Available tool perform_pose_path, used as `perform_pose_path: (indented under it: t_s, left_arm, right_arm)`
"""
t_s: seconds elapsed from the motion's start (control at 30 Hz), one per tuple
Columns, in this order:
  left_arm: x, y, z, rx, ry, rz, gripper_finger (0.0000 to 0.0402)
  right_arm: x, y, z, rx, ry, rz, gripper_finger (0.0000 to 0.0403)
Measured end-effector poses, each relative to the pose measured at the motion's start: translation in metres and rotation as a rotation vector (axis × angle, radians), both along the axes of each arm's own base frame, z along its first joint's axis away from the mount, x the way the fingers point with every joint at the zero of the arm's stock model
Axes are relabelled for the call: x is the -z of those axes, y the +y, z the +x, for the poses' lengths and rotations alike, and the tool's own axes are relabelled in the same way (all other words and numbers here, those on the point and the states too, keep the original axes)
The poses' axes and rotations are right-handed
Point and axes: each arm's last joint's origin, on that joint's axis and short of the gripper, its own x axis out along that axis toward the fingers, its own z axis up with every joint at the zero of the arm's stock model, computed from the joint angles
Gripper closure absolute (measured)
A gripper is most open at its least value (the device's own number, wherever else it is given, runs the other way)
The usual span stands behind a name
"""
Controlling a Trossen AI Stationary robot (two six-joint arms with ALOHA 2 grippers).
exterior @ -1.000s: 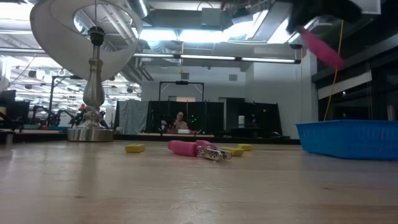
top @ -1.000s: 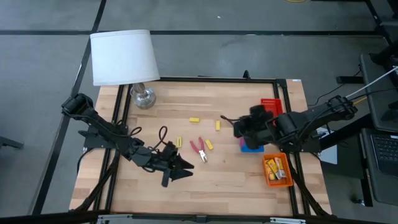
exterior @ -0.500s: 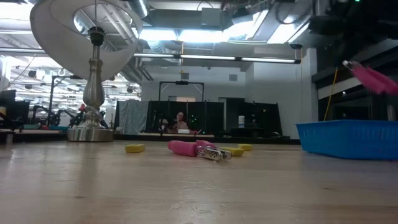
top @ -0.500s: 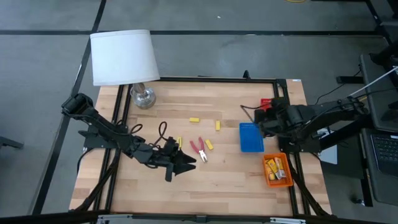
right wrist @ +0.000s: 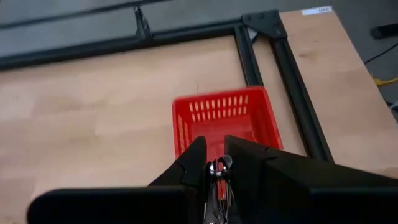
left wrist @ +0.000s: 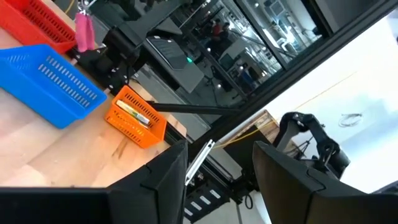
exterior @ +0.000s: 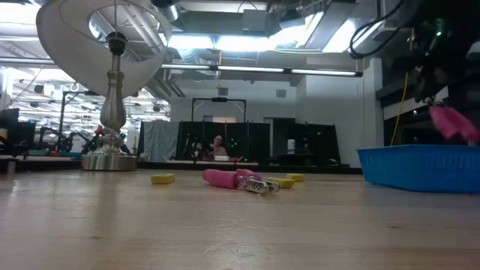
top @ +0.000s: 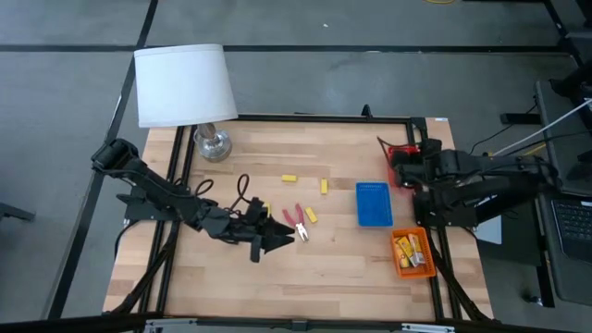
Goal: Pick & Place School Supplies
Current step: Put the left pink hole puncher into the red bin
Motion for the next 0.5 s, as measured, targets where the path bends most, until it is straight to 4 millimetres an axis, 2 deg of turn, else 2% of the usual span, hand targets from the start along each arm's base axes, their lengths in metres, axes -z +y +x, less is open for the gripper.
perform_pose_path:
  t_s: [0.13,0.3,0.5]
  left_arm:
    - [-0.002,0.004,0.002,-0.013,-0.022,-0.012,0.0226]
    - [-0.004,0.004,0.002,-0.021,-0.038,-0.02,0.0231]
    - [-0.004,0.005,0.002,-0.041,-0.035,-0.012,0.0237]
  right_arm:
    - [0.003,-0.013,0.005,0.042,-0.013,-0.033,0.0357]
    - [0.002,-0.03,0.003,0.07,0.062,-0.055,0.0357]
    - [-0.001,-0.052,0.008,0.03,0.1,-0.078,0.0357]
